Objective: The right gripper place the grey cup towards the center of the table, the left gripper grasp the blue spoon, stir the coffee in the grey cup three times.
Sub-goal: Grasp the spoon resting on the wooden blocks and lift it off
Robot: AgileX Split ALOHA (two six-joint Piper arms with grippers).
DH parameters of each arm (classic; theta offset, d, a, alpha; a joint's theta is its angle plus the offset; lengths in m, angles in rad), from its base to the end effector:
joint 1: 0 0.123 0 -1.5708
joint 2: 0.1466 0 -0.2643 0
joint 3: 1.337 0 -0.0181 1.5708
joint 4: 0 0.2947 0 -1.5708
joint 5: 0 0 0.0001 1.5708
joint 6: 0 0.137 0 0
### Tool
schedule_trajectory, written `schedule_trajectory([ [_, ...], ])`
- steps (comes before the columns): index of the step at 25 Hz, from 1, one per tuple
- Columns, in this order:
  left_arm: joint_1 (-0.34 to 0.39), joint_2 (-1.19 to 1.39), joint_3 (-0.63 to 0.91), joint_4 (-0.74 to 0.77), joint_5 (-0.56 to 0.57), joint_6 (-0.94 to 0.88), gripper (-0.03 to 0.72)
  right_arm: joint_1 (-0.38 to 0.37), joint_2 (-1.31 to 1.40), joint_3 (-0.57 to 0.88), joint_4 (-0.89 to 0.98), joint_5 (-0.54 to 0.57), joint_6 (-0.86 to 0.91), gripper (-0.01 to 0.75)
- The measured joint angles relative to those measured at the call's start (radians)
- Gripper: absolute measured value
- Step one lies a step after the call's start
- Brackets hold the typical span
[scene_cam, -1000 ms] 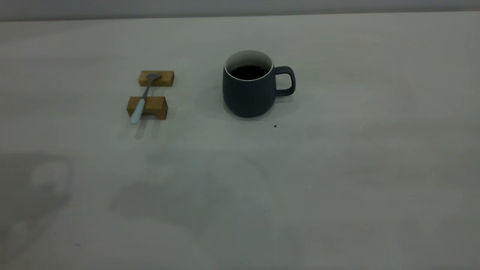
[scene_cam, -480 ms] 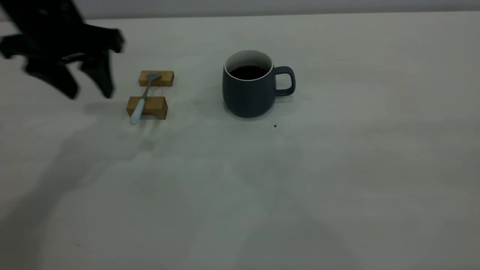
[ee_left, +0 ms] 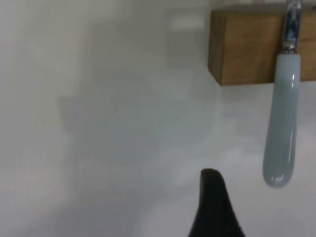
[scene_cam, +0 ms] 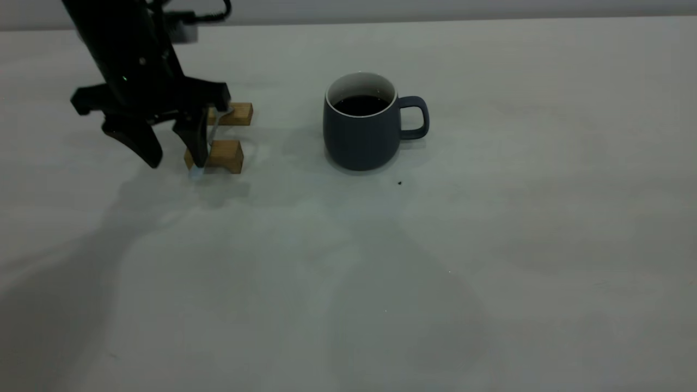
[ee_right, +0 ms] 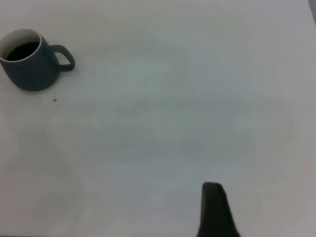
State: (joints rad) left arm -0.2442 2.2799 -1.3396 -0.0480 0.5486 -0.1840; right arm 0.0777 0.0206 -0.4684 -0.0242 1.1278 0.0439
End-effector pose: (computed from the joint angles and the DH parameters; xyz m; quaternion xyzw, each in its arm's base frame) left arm 0.4164 -0.1073 -0.0488 0.0106 0.9963 -0.0318 0.0795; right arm 0.0972 0.0046 0.2562 -0.0144 0.8826 0.0165 0.4696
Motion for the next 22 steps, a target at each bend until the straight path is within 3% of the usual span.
schedule_trajectory([
  [15,-0.024,0.133,-0.078,0.003,-0.067,-0.047,0.571,0.000,0.000,0.000,0.001,0.000,0.000,0.524],
  [18,-0.024,0.136,-0.078,0.003,-0.072,-0.068,0.525,0.000,0.000,0.000,0.001,0.000,0.000,0.524],
  [22,-0.024,0.137,-0.080,0.003,-0.072,-0.080,0.356,0.000,0.000,0.000,0.001,0.000,0.000,0.524],
])
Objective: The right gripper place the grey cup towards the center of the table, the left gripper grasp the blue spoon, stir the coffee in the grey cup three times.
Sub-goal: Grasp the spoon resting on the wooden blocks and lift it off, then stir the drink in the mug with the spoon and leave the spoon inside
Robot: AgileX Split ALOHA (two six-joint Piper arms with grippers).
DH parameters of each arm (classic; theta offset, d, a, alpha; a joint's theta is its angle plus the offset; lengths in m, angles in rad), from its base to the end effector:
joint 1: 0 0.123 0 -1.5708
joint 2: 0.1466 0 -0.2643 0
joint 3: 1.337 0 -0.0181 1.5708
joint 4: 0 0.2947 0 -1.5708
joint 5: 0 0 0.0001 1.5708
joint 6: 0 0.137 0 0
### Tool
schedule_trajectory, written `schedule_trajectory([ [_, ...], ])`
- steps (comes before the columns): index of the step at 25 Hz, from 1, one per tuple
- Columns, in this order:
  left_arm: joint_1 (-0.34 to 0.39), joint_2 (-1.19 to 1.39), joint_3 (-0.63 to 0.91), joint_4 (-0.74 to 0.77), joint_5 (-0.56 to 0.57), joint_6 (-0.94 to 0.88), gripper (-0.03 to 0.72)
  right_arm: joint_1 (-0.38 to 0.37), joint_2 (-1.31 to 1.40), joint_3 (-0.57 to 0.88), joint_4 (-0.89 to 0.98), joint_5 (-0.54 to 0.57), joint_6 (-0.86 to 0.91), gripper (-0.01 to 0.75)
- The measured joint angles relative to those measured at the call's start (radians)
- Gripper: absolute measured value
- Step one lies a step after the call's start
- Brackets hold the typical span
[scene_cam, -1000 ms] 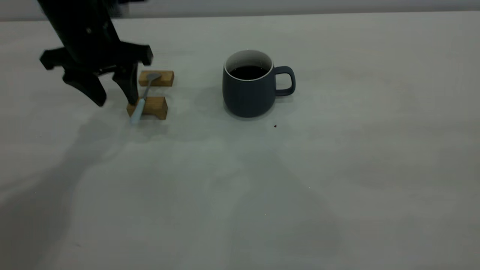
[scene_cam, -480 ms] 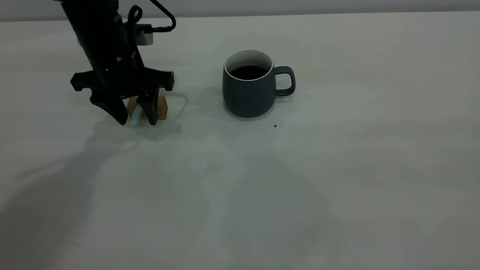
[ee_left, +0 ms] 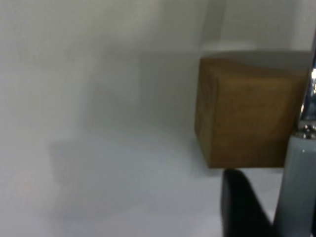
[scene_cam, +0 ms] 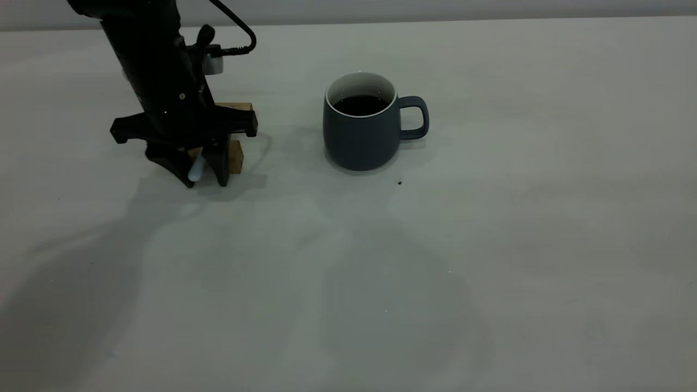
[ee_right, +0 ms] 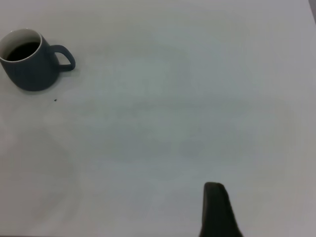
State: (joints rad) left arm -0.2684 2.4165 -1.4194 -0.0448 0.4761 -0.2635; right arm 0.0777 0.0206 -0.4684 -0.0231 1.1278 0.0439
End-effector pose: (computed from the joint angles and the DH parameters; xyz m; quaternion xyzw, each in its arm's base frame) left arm 0.4250 -0.1198 -0.0887 -0.0164 0.9955 -0.0359 0.0858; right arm 0.0972 0.0047 0.2562 -0.0144 0.8826 0.0170 0.4695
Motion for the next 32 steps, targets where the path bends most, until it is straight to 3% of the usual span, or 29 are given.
schedule_trajectory([
  [3,0.000,0.000,0.000,0.000,0.000,-0.002,0.155,0.000,0.000,0.000,0.000,0.000,0.000,0.524],
  [4,0.000,0.000,0.000,0.000,0.002,-0.003,0.135,0.000,0.000,0.000,0.000,0.000,0.000,0.524],
  [10,0.000,-0.070,-0.042,-0.021,0.124,-0.003,0.138,0.000,0.000,0.000,0.001,0.000,0.000,0.524],
  [16,0.000,-0.221,-0.085,-0.187,0.205,0.001,0.138,0.000,0.000,0.000,0.001,0.000,0.000,0.524],
  [19,0.000,-0.261,-0.085,-0.326,0.236,0.033,0.138,0.000,0.000,0.000,0.001,0.000,0.000,0.524],
  [25,0.000,-0.280,-0.085,-0.796,0.322,0.057,0.138,0.000,0.000,0.000,0.001,0.000,0.000,0.524],
  [29,-0.001,-0.280,-0.085,-1.107,0.393,0.018,0.138,0.000,0.000,0.000,0.001,0.000,0.000,0.524],
  [32,-0.001,-0.280,-0.085,-1.252,0.387,-0.050,0.138,0.000,0.000,0.000,0.001,0.000,0.000,0.524],
])
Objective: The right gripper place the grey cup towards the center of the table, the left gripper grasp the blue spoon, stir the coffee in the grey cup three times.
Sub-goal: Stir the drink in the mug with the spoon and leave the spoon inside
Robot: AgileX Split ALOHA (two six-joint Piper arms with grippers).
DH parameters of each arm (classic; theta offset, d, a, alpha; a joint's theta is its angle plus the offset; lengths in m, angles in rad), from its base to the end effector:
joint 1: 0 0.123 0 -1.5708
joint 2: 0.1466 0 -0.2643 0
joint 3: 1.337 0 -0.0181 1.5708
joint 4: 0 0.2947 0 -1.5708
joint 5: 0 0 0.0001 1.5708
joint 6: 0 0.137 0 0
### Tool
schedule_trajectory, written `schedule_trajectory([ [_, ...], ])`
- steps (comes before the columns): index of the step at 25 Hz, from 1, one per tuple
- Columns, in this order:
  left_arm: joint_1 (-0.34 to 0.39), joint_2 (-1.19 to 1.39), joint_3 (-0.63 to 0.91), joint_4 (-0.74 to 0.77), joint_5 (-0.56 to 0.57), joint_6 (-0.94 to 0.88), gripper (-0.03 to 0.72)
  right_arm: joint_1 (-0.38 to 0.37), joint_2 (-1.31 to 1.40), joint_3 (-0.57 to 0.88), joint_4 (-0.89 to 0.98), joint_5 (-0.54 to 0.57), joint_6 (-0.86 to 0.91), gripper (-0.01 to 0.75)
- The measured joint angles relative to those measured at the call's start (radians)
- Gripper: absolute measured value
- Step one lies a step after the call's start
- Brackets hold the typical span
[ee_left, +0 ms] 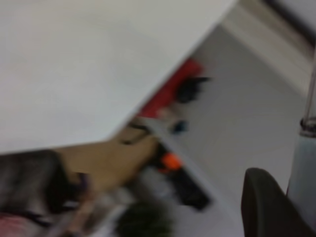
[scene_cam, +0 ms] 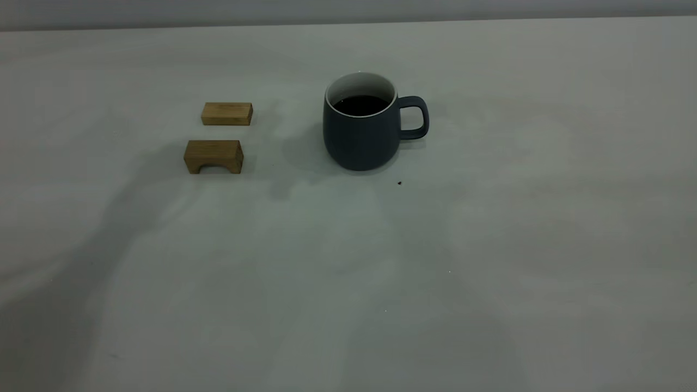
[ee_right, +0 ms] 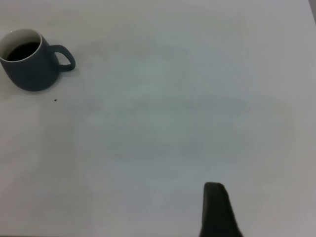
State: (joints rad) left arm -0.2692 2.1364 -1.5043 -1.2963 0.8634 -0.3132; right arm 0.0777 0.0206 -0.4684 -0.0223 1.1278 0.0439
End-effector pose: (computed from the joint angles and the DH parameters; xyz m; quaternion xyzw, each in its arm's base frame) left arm 0.4510 -0.2285 0.1155 0.3712 -0.7866 0.4872 0.0785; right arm 0.0972 0.0048 0.2562 -0.0144 0.8826 0.0174 0.4695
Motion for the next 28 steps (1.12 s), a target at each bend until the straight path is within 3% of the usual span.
schedule_trajectory([
  [4,-0.017,0.000,0.000,-0.105,-0.057,-0.201,0.138,0.000,0.000,0.000,0.000,0.000,0.000,0.524],
  [12,-0.041,0.029,-0.010,-0.147,-0.071,-0.599,0.138,0.000,0.000,0.000,0.000,0.000,0.000,0.523],
  [20,-0.041,0.222,-0.121,-0.258,-0.067,-0.624,0.138,0.000,0.000,0.000,0.000,0.000,0.000,0.523],
  [28,-0.041,0.338,-0.131,-0.298,-0.065,-0.627,0.138,0.000,-0.001,0.000,0.000,0.000,0.000,0.523],
])
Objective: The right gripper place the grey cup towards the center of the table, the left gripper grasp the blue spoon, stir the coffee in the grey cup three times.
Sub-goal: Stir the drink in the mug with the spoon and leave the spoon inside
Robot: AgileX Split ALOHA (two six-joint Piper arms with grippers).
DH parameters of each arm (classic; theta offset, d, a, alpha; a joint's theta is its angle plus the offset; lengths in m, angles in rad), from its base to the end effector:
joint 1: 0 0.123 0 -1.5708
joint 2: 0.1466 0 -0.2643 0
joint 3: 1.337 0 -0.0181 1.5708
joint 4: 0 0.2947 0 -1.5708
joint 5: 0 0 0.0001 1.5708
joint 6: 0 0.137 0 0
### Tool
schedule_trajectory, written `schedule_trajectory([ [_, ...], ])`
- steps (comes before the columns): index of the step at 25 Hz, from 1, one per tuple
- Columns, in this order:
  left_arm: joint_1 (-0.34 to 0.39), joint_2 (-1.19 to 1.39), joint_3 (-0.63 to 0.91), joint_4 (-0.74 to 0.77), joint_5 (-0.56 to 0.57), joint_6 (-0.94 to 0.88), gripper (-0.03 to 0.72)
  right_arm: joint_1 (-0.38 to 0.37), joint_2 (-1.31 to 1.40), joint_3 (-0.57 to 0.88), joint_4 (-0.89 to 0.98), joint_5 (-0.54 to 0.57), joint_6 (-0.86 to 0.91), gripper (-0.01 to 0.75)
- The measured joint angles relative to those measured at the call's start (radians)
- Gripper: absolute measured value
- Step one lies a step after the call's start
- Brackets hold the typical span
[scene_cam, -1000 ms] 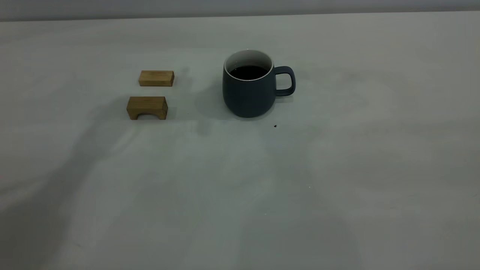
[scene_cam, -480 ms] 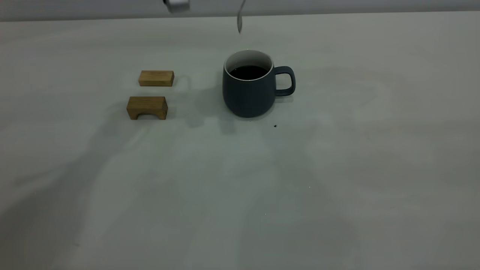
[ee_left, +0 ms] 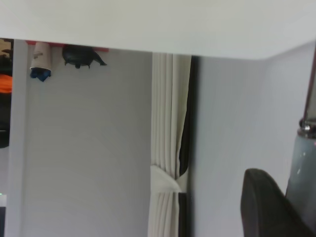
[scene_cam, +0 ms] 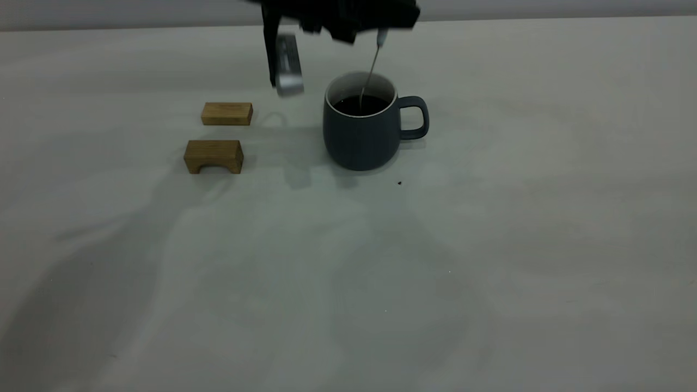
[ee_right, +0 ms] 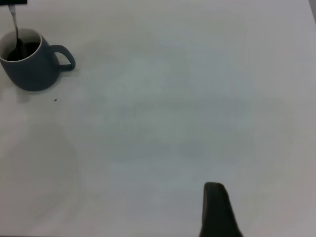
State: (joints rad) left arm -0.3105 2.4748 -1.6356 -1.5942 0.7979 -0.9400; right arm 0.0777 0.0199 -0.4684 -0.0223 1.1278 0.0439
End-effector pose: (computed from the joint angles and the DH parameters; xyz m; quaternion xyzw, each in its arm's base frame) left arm 0.4731 -0.2548 0.0027 0.6861 -0.5115 0.4237 0.2969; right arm 0.0971 0.0048 0.2563 -0.0144 0.8825 0.0174 0.4698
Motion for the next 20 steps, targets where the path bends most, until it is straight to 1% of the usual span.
schedule_trajectory([
  [5,0.001,0.051,0.000,-0.022,0.017,0.001,0.138,0.000,0.000,0.000,0.000,0.000,0.000,0.523],
  [8,0.015,0.054,0.000,-0.021,0.014,0.001,0.138,0.000,0.000,0.000,0.000,0.000,0.000,0.523],
  [13,0.041,0.059,-0.013,-0.031,-0.049,0.002,0.138,0.000,0.000,0.000,0.000,0.000,0.000,0.523],
  [17,0.031,0.107,-0.082,-0.073,-0.065,0.021,0.138,0.000,0.000,0.000,0.000,0.000,0.000,0.523],
  [20,0.007,0.143,-0.121,-0.115,-0.065,0.061,0.138,0.000,0.000,0.000,0.000,0.000,0.000,0.523],
])
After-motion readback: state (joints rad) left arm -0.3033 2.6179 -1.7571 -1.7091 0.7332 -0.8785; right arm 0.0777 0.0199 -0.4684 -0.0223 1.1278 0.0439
